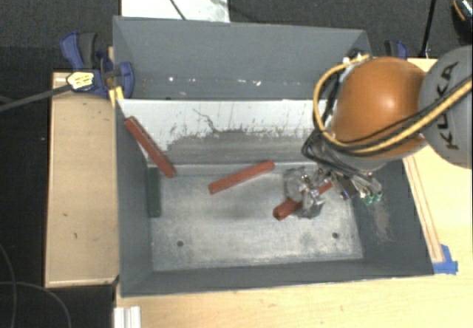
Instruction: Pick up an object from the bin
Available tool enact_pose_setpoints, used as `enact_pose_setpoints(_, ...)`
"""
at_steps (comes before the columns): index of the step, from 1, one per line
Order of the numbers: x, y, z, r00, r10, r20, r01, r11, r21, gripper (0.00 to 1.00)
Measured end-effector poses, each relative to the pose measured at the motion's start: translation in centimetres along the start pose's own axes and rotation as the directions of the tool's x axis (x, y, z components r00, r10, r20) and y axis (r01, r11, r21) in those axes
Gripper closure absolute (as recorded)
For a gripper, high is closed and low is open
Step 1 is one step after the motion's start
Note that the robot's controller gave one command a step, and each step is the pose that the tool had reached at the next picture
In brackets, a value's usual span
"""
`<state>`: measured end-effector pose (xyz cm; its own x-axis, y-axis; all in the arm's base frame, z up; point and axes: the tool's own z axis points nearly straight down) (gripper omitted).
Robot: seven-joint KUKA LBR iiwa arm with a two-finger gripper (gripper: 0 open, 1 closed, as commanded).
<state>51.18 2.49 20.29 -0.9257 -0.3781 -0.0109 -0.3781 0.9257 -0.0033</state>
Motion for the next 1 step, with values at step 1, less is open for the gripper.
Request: enact_pose_setpoints(1,0.19,0.05,0.43,1.0,-0.001,-0.008,0.001,1.0,-0.003,0.0)
